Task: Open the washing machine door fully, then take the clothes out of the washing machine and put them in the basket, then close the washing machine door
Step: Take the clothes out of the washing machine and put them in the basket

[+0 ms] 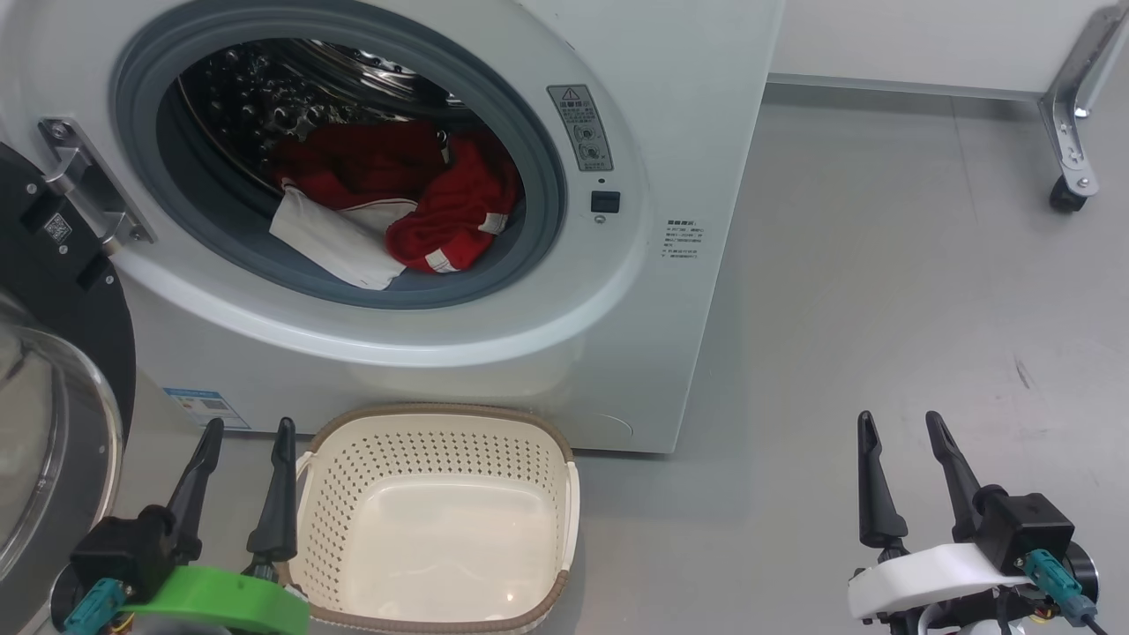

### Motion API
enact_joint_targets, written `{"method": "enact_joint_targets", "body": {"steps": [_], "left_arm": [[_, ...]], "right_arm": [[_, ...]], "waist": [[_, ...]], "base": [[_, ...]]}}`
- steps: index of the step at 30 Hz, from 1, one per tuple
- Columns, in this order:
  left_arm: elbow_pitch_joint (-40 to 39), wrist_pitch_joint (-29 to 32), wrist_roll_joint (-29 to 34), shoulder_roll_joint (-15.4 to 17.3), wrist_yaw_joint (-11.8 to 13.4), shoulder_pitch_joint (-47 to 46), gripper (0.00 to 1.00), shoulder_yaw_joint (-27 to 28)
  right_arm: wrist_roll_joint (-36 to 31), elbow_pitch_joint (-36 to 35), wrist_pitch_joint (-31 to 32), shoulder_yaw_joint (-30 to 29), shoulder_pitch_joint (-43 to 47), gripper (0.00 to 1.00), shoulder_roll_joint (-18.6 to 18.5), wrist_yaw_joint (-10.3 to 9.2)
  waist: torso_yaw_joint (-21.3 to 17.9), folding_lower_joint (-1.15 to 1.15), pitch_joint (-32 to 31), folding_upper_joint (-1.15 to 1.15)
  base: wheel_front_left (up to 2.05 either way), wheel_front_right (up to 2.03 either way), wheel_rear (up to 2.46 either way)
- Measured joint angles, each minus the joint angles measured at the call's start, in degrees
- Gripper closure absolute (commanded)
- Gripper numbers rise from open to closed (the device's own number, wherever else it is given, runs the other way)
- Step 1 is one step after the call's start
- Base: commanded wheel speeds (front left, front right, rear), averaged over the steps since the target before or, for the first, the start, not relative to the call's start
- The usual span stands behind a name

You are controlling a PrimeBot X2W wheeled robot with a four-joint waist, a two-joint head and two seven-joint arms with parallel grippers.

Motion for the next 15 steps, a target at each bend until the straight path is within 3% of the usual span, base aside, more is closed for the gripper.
{"method": "enact_joint_targets", "body": {"steps": [15], "left_arm": [[0.01, 0.0, -0.02, -0.02, -0.01, 0.0, 0.0, -0.12]], "right_arm": [[-0.4, 0.02, 0.0, 0.26, 0.0, 0.0, 0.0, -0.01]], "waist": [[0.05, 0.0, 0.45, 0.0]], "base": [[0.0, 0.0, 0.0]]}}
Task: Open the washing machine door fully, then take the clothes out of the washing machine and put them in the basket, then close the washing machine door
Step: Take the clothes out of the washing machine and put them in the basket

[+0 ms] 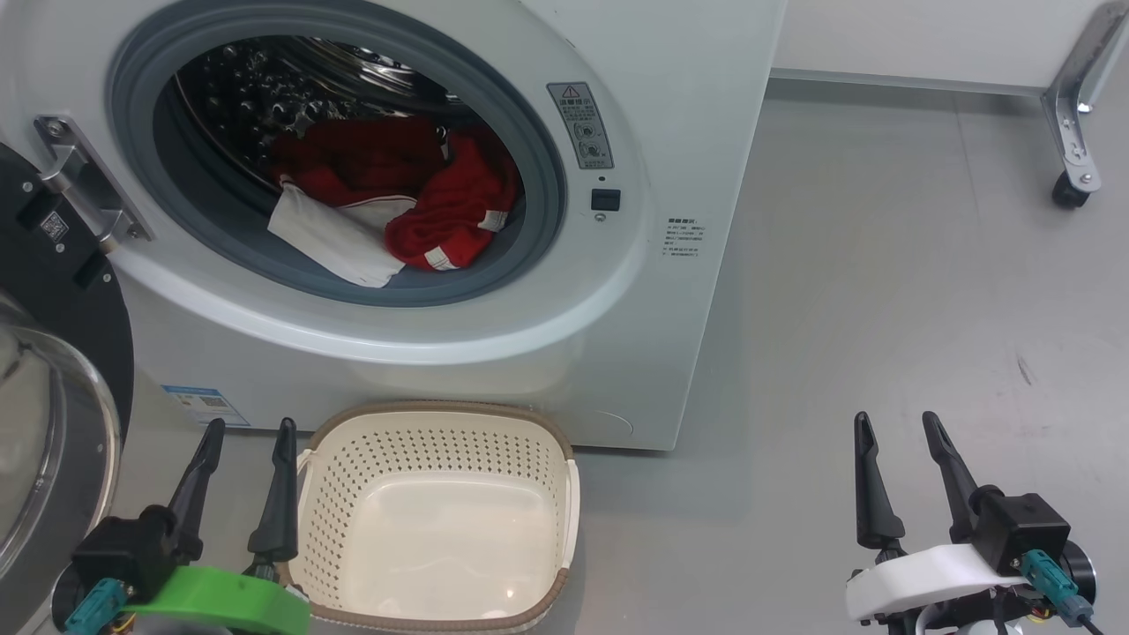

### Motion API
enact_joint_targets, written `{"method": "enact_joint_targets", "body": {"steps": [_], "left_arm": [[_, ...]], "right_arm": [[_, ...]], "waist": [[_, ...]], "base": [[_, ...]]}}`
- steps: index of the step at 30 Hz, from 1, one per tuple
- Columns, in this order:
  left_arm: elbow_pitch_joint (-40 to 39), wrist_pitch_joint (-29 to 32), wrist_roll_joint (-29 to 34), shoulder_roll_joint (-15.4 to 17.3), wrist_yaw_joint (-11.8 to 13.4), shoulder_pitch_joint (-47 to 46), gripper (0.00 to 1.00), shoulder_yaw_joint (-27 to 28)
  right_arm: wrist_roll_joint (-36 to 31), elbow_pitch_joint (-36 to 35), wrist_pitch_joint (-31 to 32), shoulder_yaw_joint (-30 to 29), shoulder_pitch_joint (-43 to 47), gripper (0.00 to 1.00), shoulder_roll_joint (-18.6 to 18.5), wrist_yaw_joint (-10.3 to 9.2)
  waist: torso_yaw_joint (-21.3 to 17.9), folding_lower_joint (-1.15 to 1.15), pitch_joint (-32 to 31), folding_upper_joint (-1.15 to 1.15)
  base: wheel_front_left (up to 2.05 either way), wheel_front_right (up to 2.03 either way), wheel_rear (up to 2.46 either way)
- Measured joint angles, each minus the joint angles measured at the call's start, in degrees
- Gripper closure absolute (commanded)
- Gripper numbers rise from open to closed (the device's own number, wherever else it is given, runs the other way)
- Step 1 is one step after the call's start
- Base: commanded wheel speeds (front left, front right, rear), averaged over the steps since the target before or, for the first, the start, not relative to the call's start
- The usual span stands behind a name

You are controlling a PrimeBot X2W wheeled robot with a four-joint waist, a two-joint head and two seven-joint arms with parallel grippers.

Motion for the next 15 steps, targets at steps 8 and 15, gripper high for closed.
{"method": "enact_joint_targets", "body": {"steps": [8, 15], "left_arm": [[0.0, 0.0, 0.0, 0.01, 0.0, 0.0, 0.0, -0.01], [-0.01, 0.0, 0.0, 0.01, 0.0, 0.0, 0.0, 0.11]], "right_arm": [[0.0, 0.02, 0.0, 0.24, -0.01, 0.0, 0.0, -0.01], [0.0, 0.02, 0.0, 0.44, -0.01, 0.0, 0.0, -0.03]], "waist": [[-0.07, 0.0, 0.26, 0.0], [-0.3, 0.0, 0.68, 0.0]], "base": [[0.0, 0.0, 0.0], [0.0, 0.0, 0.0]]}}
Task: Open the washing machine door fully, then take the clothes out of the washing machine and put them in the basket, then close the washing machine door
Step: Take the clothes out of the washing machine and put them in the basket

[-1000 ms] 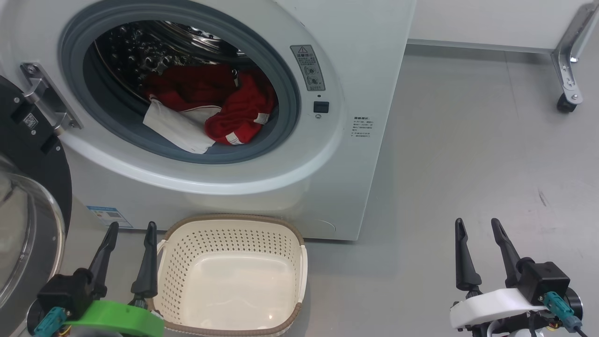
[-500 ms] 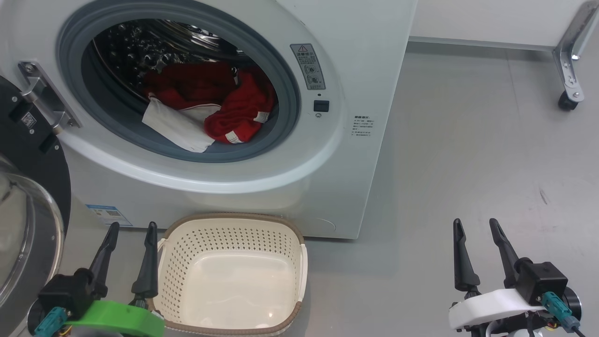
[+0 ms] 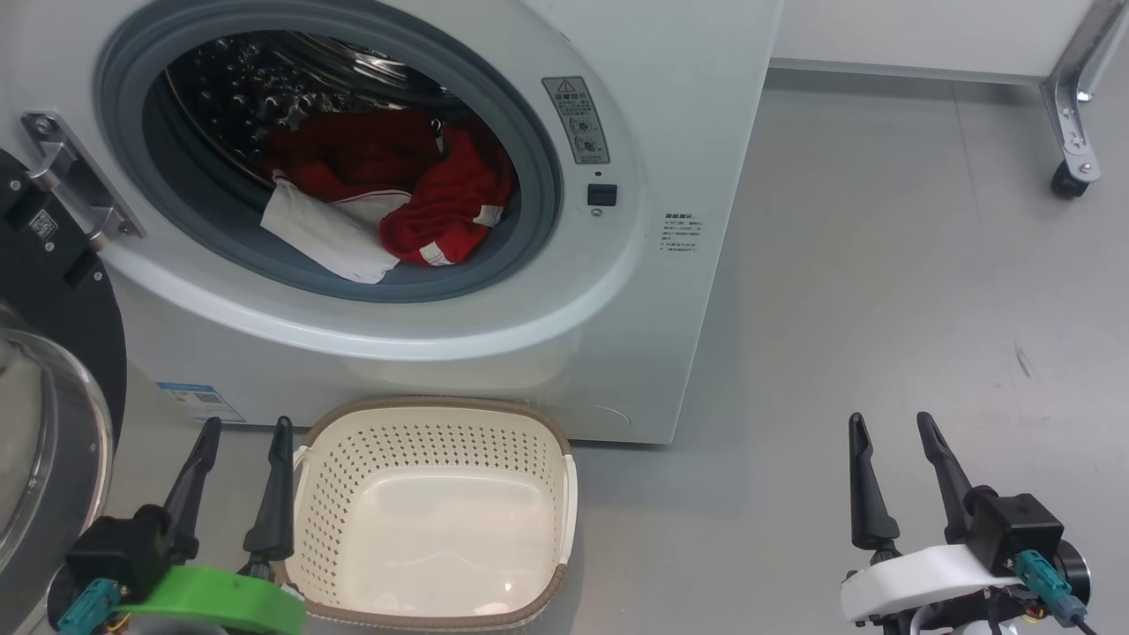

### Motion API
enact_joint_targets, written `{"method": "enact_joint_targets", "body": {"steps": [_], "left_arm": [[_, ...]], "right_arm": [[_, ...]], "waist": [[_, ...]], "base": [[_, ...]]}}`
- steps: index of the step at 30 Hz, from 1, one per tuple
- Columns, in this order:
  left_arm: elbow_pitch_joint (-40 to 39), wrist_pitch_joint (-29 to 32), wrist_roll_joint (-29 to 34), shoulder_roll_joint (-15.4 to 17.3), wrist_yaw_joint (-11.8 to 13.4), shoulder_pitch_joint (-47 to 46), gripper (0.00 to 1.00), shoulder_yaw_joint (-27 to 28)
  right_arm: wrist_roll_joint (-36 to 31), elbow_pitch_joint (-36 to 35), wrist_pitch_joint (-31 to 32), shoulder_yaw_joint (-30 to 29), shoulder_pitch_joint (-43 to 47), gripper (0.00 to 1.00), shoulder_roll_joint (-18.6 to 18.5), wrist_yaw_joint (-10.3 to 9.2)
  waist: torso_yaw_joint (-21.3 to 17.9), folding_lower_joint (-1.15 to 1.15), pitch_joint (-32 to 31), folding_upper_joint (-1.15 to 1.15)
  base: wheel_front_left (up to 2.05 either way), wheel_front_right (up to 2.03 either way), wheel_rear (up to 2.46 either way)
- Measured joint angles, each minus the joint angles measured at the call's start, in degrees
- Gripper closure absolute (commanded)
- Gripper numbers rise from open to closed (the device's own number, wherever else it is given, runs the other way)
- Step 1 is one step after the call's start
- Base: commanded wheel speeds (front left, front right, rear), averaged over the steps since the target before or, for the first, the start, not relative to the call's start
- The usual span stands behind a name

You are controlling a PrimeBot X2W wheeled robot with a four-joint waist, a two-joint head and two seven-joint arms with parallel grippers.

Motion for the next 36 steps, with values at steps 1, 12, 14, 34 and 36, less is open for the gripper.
{"method": "enact_joint_targets", "body": {"steps": [1, 12, 14, 34, 36], "left_arm": [[-0.03, 0.0, -0.01, 0.0, 0.01, 0.0, 0.0, 0.22], [-0.74, 0.0, -0.12, 1.38, 0.0, -0.09, 0.0, 0.99], [-0.85, 0.0, -0.19, 2.38, 0.0, -0.2, 0.0, 0.64], [-1.86, 1.25, -2.66, 16.84, 0.0, -14.25, 0.0, -3.03], [-1.91, 1.82, -3.16, 18.37, 0.0, -16.19, 0.0, -4.03]], "right_arm": [[0.0, 0.0, 0.0, 0.14, -0.01, 0.0, -0.01, 0.0], [-0.52, -0.63, 0.0, 1.65, -0.16, 0.0, -0.01, -0.04], [-0.58, -0.86, 0.0, 2.13, -0.2, 0.0, 0.0, -0.35], [0.9, -5.26, 0.0, 8.69, -4.97, 0.0, -0.12, -3.55], [1.32, -5.6, 0.0, 9.47, -5.91, 0.0, -0.15, -3.97]], "waist": [[-0.06, 0.0, 0.09, 0.0], [-1.73, 0.0, 2.51, 0.0], [-2.11, 0.0, 3.32, 0.0], [-9.69, 0.0, 15.08, 0.0], [-10.66, 0.0, 16.45, 0.0]], "base": [[0.0, 0.0, 0.0], [0.0, 0.0, 0.0], [0.0, 0.0, 0.0], [0.0, 0.0, 0.0], [0.0, 0.0, 0.0]]}}
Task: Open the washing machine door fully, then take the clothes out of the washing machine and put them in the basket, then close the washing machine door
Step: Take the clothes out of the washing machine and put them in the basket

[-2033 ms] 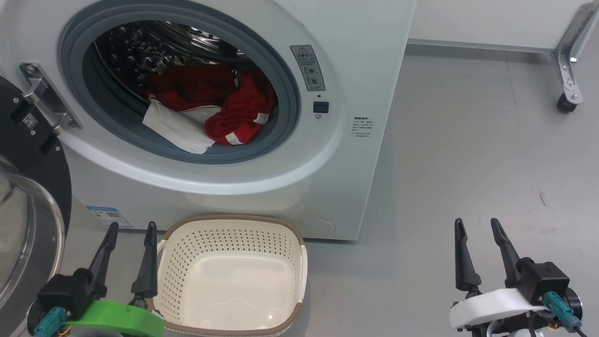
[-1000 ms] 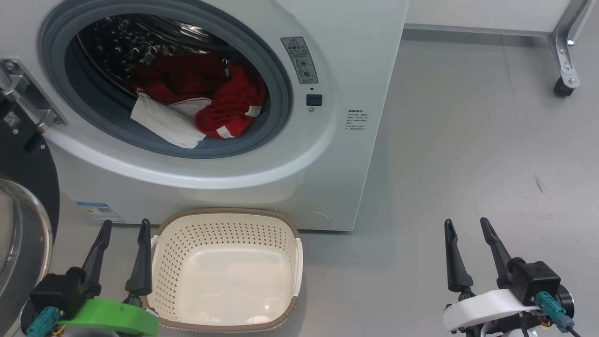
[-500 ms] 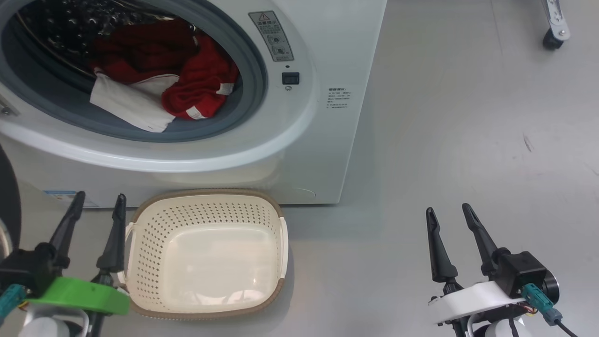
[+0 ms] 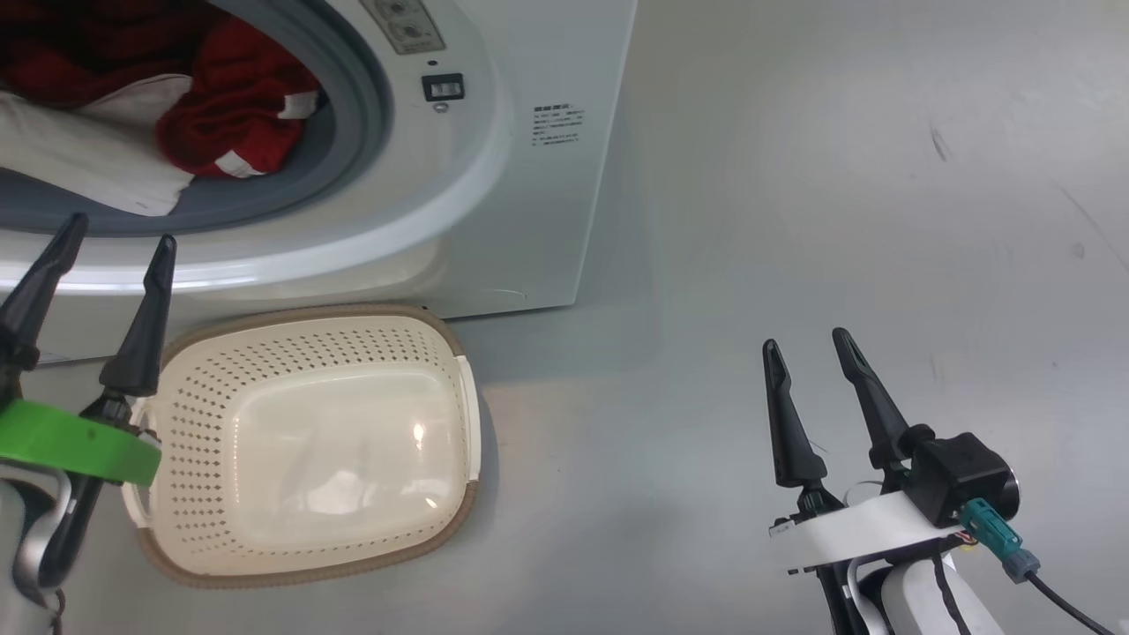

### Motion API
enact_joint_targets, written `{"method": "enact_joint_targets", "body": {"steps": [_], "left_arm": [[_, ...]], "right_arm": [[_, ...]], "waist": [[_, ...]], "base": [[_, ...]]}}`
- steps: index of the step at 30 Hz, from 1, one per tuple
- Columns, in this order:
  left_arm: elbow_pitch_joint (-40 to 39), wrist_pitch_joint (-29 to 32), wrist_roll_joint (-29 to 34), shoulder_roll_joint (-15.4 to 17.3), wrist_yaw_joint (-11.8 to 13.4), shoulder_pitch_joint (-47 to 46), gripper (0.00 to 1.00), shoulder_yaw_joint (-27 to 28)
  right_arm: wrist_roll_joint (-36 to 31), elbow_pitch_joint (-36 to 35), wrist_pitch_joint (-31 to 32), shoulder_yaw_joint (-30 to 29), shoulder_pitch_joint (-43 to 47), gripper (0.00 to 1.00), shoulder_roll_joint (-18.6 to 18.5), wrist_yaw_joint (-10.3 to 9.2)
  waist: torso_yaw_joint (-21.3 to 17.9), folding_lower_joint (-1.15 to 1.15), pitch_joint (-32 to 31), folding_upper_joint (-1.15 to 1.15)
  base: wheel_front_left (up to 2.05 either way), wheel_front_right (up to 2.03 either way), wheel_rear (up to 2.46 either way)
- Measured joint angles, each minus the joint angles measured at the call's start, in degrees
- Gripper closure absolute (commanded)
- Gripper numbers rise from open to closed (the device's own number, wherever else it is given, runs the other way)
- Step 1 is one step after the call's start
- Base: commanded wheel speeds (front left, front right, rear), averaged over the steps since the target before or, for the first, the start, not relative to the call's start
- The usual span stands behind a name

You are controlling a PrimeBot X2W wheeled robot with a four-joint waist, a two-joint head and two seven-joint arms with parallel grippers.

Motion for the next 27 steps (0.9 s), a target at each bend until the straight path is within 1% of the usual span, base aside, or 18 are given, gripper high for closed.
{"method": "enact_joint_targets", "body": {"steps": [4, 5, 7, 8, 12, 15, 18, 20, 22, 24, 27], "left_arm": [[0.26, 1.91, -1.19, 2.7, 0.0, -3.57, 0.0, -2.32], [0.54, 2.14, -1.62, 3.24, 0.0, -4.36, 0.0, -2.86], [1.21, 3.34, -2.57, 4.49, 0.0, -5.87, 0.0, -3.99], [1.54, 3.72, -2.93, 4.9, 0.0, -6.57, 0.0, -4.26], [2.55, 5.17, -4.56, 6.33, 0.0, -9.81, 0.0, -4.88], [3.83, 7.67, -6.66, 8.06, 0.0, -12.78, 0.0, -6.41], [5.22, 10.96, -9.46, 8.78, 0.0, -14.31, 0.0, -8.2], [6.08, 11.93, -11.98, 8.64, 0.0, -15.14, 0.0, -8.31], [6.67, 12.13, -12.87, 8.65, -0.01, -15.95, 0.0, -8.06], [8.29, 12.83, -13.6, 9.59, -0.01, -18.88, 0.0, -6.95], [9.73, 13.41, -13.91, 10.51, -0.01, -20.76, 0.0, -6.88]], "right_arm": [[0.33, -0.77, 0.0, 1.15, -1.76, 0.0, -0.02, -0.18], [0.35, -0.85, 0.0, 1.4, -2.04, 0.0, -0.03, -0.57], [0.8, -1.01, 0.0, 1.88, -2.59, 0.0, -0.03, -0.73], [0.86, -1.08, 0.0, 2.07, -2.8, 0.0, -0.04, -1.12], [1.58, -1.49, 0.0, 2.53, -3.54, 0.0, -0.03, -1.67], [1.94, -2.08, 0.0, 3.01, -4.29, 0.0, -0.04, -1.97], [2.54, -2.52, 0.0, 3.41, -4.94, 0.0, -0.04, -2.11], [2.63, -2.85, 0.0, 3.63, -5.25, 0.0, -0.04, -2.22], [2.7, -2.93, 0.0, 3.76, -5.4, 0.0, -0.03, -2.52], [2.77, -3.04, 0.0, 4.11, -6.02, 0.0, -0.03, -2.55], [2.93, -3.08, 0.0, 4.32, -6.37, 0.0, -0.03, -2.57]], "waist": [[-2.06, 0.0, 2.58, 0.0], [-2.57, 0.0, 3.18, 0.0], [-3.59, 0.0, 4.32, 0.0], [-4.1, 0.0, 4.84, 0.0], [-6.03, 0.0, 6.85, 0.0], [-7.61, 0.0, 8.73, 0.0], [-8.63, 0.0, 10.01, 0.0], [-9.21, 0.0, 10.82, 0.0], [-9.48, 0.0, 11.2, 0.0], [-10.2, 0.0, 12.22, 0.0], [-10.94, 0.0, 12.89, 0.0]], "base": [[0.0, 0.0, 0.0], [0.0, 0.0, 0.0], [0.0, 0.0, 0.0], [0.0, 0.0, 0.0], [0.0, 0.0, 0.0], [0.0, 0.0, 0.0], [0.0, 0.0, 0.0], [0.0, 0.0, 0.0], [0.0, 0.0, 0.0], [0.0, 0.0, 0.0], [0.0, 0.0, 0.0]]}}
